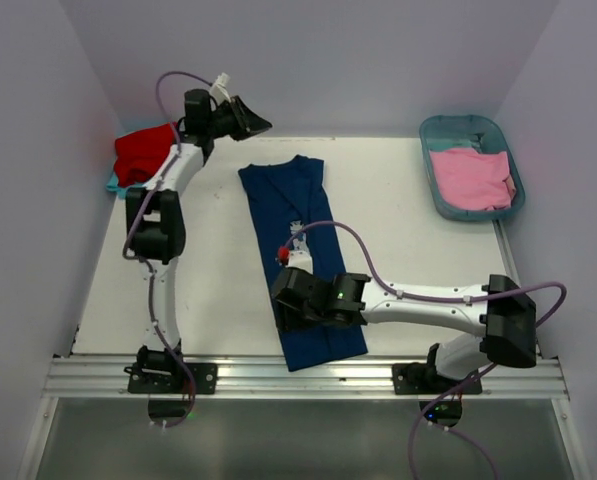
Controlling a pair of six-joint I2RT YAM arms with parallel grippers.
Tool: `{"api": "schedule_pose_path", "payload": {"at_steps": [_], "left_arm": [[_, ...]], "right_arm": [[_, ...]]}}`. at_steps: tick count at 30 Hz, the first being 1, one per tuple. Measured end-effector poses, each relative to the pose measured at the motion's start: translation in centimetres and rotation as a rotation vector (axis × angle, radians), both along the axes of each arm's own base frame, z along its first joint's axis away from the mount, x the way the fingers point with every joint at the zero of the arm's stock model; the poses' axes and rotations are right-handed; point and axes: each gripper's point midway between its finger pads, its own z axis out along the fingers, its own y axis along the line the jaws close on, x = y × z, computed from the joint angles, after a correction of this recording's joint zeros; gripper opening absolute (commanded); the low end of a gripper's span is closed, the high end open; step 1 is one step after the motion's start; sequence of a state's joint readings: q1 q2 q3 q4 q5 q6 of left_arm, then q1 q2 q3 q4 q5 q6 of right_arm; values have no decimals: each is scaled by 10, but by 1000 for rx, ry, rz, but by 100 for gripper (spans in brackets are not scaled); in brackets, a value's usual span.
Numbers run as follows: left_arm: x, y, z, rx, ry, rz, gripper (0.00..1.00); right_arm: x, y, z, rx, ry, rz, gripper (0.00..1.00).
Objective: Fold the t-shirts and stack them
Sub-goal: Rotate the tshirt 90 degrees
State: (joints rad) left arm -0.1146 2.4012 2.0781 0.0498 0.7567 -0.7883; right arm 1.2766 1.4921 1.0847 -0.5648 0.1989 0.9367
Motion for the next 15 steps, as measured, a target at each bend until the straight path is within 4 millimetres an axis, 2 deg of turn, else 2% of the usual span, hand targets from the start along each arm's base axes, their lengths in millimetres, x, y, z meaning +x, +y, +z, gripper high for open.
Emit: {"api": "schedule_pose_path", "payload": {"at_steps": [1,2,5,7,8,10,11,13,15], "left_arm": [[-16,14,33,32,-45,40,36],[-27,24,47,47,-58,58,41],[-87,51,107,117,-164,144,52],[-134,59,133,144,-227,176,59],[-157,61,137,157,-251,188,60],[-198,61,129,181,-250,194,64],[-211,60,120,193,-241,195,64],[-241,57,92,234,-179,188,64],[-268,51,60,279,-97,171,64]], "right_arm": [[5,-2,7,-10,-25,-18,64],[12,-6,15,-29,-57,-37,67],[38,-31,29,-109,-136,-140,71],[54,-51,30,-151,-153,-202,72],[64,-62,30,-155,-152,-242,72],[79,-88,27,-158,-145,-319,72],[86,-101,25,-154,-144,-358,71],[89,-123,21,-156,-138,-404,68],[84,-131,18,-146,-132,-408,60]]}}
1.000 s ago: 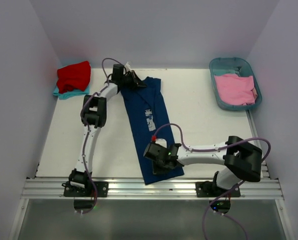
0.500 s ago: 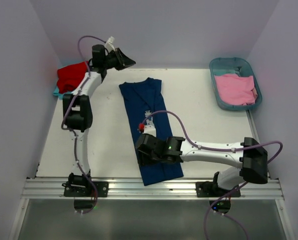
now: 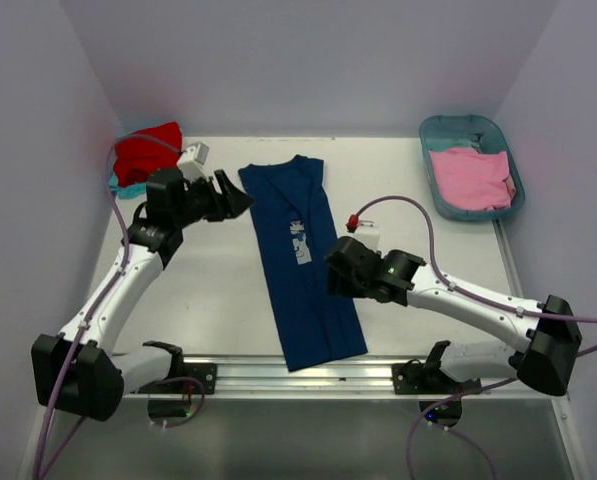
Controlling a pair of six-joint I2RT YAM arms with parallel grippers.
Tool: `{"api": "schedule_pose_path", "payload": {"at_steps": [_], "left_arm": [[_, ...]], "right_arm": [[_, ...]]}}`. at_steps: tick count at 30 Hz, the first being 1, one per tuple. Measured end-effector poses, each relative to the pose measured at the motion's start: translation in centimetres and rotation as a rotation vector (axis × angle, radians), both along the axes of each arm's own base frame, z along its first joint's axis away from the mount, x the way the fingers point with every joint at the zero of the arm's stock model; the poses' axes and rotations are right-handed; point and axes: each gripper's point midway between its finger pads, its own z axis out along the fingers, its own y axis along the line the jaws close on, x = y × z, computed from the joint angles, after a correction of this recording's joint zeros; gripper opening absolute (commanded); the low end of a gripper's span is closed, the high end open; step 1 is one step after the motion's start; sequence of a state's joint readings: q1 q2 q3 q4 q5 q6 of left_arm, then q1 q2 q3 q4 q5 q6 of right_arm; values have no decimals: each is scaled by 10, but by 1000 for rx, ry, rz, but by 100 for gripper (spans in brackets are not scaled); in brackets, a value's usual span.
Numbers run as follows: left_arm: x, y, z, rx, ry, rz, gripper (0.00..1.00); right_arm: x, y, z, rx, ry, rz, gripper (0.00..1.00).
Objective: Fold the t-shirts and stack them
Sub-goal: Rotate the tshirt 90 degrees
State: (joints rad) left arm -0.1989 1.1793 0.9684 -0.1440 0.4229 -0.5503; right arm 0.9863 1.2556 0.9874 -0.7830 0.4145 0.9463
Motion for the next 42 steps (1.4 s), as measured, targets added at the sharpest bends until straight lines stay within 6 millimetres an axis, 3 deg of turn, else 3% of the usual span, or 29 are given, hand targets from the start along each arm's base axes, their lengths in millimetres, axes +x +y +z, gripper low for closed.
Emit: {"api": "schedule_pose_path", "payload": {"at_steps": [1,4,7,12,18,25,31,34,38,42], "left_arm": [[-13,-1,-13,21,34,0,64],[-49,3,-34,72,96,13,64],[-69,18,-23,90,64,66,64],[-85,32,-7,100,7,119,64],[-95,39,-37,135,77,135,64],[-92,41,-59,176,154,142,63],[-90,43,-62,190,157,147,63],[-90,44,-65,195,162,151,63],[-92,45,-70,202,172,153,63],[-94,47,-73,208,174,155,63]], "right_arm": [[-2,0,-1,11,5,6,47],[-10,3,-11,63,23,16,35],[-21,4,-30,111,60,16,38],[-44,-11,-68,144,131,-6,44],[-65,-18,-97,183,211,-26,43],[-66,1,-97,265,231,-10,41],[-66,9,-98,290,245,0,37],[-68,11,-97,301,253,7,27],[-68,12,-96,305,255,3,4],[-68,12,-96,308,256,1,2]]}}
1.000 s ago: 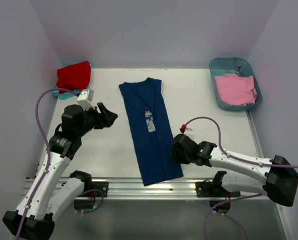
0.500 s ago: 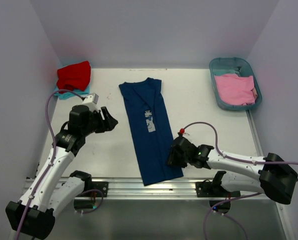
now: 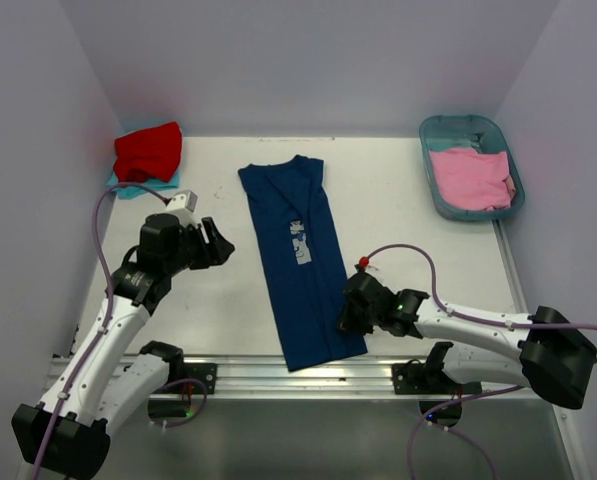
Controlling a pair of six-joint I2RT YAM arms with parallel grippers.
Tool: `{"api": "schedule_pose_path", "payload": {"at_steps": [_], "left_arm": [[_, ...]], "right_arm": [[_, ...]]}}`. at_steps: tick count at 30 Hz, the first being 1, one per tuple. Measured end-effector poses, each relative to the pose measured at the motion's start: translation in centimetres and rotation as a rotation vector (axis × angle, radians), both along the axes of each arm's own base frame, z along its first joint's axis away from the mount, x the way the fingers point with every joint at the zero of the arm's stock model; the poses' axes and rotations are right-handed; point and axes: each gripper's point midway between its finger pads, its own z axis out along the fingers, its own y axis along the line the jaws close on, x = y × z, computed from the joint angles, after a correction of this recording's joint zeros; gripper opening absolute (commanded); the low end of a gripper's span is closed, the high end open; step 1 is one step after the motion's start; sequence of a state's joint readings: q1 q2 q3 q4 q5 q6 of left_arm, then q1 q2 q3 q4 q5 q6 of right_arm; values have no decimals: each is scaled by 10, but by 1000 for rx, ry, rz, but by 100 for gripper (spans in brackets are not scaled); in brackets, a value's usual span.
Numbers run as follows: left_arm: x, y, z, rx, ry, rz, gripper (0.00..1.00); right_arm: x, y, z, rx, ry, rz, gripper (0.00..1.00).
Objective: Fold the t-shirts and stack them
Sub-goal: Rotate the tshirt 90 degrees
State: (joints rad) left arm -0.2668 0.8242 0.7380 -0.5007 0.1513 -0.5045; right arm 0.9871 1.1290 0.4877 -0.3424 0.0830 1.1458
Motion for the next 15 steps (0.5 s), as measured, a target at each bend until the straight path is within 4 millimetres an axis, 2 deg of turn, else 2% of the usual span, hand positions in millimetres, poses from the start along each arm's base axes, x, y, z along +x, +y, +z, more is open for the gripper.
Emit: {"api": "schedule_pose_path", "payload": {"at_steps": [7,15], "left_arm": [[-3,2,6,-5,-28,3,62],[-8,3,-8,4,0,5,61]], "right_arm": [[0,1,1,9,-4,0,0],[-2,17,0,48,-5,36,0]]}}
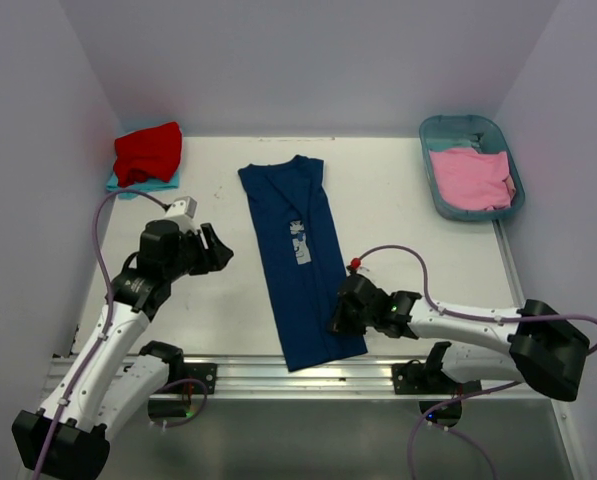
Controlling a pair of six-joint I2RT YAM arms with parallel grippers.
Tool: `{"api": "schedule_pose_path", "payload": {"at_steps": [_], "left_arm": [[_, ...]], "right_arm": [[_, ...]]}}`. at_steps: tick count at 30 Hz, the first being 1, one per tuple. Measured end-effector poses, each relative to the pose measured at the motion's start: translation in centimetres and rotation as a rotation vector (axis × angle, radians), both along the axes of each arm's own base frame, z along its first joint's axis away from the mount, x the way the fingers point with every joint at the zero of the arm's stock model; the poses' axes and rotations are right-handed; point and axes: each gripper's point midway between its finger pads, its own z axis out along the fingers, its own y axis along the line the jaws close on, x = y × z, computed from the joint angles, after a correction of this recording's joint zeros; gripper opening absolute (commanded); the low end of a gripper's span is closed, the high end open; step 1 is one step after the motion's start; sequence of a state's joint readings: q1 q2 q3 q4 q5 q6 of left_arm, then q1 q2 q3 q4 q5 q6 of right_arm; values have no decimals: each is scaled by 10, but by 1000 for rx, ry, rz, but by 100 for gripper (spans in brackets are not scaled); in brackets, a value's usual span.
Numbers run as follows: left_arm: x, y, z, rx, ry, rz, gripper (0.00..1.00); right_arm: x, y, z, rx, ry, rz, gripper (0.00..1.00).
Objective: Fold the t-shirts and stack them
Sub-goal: Rotate the tshirt 90 degrees
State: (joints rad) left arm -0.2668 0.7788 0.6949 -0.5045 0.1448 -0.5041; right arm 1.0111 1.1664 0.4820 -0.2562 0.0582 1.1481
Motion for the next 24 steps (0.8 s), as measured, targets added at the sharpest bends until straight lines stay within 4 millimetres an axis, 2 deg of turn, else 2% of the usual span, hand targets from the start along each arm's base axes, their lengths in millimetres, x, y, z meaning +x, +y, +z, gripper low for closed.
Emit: {"api": "schedule_pose_path", "payload": {"at_steps": [6,13,19,22,23,24], "left_arm": [[-1,1,-3,2,7,1,61],[-4,1,-8,4,13,1,61],[-4,2,-7,3,8,2,61],[-4,1,-7,3,7,2,61],[-4,1,-7,3,8,1,61],[-4,1,-7,2,8,0,61]], "right_arm": [[-8,16,-12,-4,15,66,0],[-8,39,-11,28,-2,127,0],[-11,49,-12,49,-14,170,0],[-14,56,-12,65,-15,205,21],[-15,58,-11,70,-16,217,37],[-17,61,-10,81,-14,230,41]]}}
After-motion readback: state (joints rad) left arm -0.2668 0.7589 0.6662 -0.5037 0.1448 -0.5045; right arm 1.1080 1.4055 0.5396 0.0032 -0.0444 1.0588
